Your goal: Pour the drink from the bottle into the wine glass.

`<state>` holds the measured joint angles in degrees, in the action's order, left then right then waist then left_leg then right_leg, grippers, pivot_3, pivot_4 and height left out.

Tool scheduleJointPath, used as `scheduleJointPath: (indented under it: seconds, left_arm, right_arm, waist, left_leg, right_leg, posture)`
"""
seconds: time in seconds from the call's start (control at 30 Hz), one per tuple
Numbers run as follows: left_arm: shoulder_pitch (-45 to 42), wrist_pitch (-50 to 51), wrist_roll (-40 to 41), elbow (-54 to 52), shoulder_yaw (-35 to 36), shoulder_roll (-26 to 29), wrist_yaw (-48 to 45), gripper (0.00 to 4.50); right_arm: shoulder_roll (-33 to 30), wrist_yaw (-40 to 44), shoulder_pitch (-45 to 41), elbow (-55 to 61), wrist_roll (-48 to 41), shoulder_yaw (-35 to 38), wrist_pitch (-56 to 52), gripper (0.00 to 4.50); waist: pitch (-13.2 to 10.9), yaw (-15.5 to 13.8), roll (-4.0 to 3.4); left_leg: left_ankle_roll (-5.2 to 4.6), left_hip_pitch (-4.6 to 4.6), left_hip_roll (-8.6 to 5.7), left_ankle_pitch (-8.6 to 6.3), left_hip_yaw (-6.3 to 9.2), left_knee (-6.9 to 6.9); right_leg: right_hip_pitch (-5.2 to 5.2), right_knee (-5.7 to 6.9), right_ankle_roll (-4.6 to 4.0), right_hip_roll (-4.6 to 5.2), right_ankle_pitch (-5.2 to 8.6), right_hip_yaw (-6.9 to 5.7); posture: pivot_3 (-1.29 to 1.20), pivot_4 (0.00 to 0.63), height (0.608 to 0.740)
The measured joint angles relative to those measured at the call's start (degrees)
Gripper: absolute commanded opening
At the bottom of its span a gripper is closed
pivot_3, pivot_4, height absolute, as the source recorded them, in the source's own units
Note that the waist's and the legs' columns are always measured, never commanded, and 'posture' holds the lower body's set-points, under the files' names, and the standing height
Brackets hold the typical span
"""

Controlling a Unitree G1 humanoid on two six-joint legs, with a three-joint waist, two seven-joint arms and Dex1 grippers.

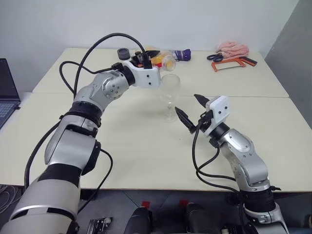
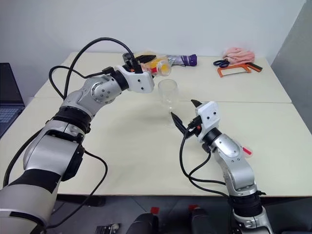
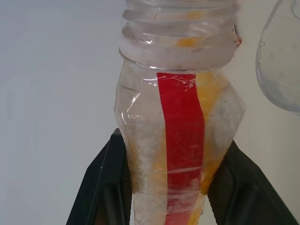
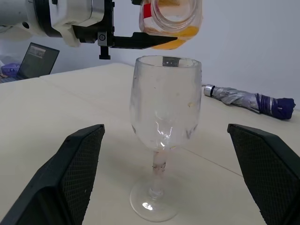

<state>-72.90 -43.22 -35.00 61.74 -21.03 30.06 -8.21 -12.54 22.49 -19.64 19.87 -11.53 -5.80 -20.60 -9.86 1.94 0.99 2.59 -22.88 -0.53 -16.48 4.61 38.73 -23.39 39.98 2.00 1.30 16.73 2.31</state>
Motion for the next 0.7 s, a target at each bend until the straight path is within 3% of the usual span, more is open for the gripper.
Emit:
scheduleJointPath:
  seconds: [0.7]
  left_arm:
    - [-2.0, 0.5, -8.9, 3.5, -6.0, 1.9, 10.3, 1.69]
  right_arm:
    - [0.3, 1.2, 0.4, 0.1, -0.4, -0.6, 1.7, 4.50]
  waist:
    - [0.0, 0.0, 0.00]
  left_leg:
    - [0.00, -0.01, -0.01, 0.00, -0.05, 0.01]
  right_leg:
    - [0.00, 0.01, 0.00, 0.00, 0.00, -0.02]
  posture:
    - [0.00, 0.150, 0.740]
